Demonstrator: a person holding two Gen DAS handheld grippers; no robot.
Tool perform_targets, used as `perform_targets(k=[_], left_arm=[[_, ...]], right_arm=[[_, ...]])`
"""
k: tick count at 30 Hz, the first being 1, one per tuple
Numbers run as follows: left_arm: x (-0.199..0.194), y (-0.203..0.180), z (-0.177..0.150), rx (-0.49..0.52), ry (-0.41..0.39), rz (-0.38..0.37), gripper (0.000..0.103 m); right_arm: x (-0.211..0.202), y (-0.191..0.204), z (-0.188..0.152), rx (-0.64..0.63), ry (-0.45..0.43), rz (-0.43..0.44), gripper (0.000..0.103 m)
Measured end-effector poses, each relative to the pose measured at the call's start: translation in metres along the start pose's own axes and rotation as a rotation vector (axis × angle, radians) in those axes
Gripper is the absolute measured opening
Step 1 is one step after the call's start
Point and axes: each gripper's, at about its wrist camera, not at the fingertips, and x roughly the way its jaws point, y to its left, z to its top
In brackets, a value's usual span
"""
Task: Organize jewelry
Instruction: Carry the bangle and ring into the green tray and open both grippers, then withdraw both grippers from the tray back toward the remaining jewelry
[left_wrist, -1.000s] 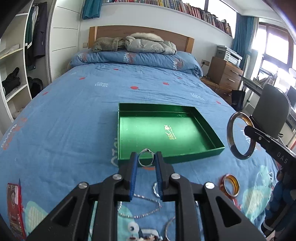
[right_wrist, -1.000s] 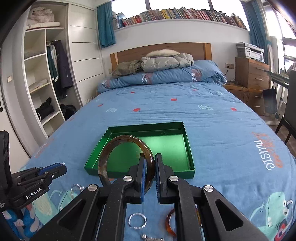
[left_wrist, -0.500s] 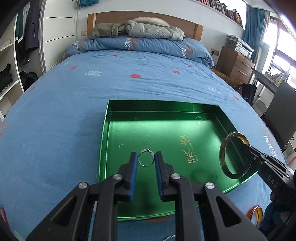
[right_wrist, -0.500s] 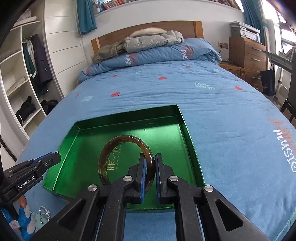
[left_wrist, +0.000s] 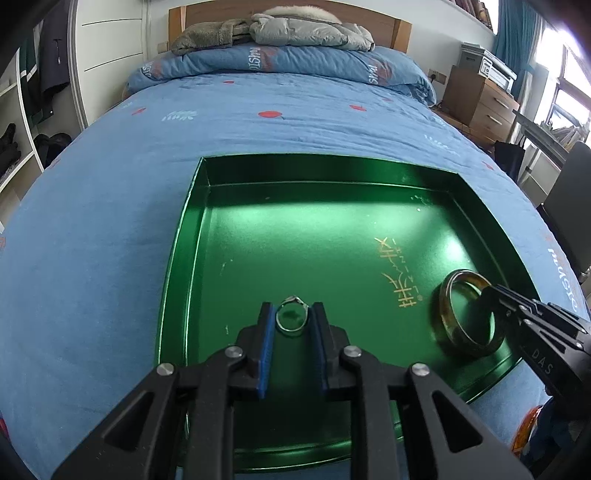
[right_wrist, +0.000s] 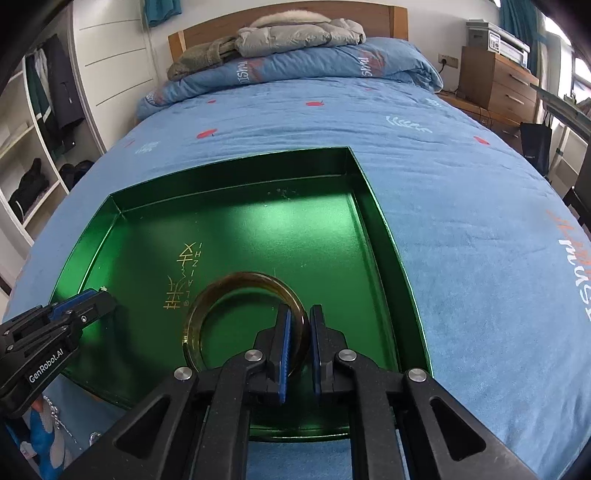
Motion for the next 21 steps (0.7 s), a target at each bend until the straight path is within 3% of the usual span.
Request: perform_targets(k=[2, 4, 9, 16, 21], left_arm=[[-0.001, 0.002, 0.002, -0.010, 0.009, 0.001, 0.019], [-0.004, 0.005, 0.003, -0.023, 0.013, -0.001, 0.019], [-0.037, 0.006, 0.008, -0.018, -0.020, 0.014, 0.020], [-0.122, 0.003, 0.006, 0.020, -0.148, 0.029, 0.020], [-0.186, 0.009, -0.010, 0.063, -0.179, 0.048, 0.020]], right_arm=[[0.000, 0.002, 0.003, -0.020, 0.017, -0.012, 0.013], [-0.002, 0.001, 0.004, -0.028, 0.026, -0.025, 0.028], [-0.029, -0.004, 0.007, -0.008, -0.006, -0.011, 0.038], [-0.117, -0.014, 0.001, 0.020, -0.119, -0.003, 0.049], [-0.191, -0.022, -0.015, 0.024, -0.220, 0.031, 0.056]])
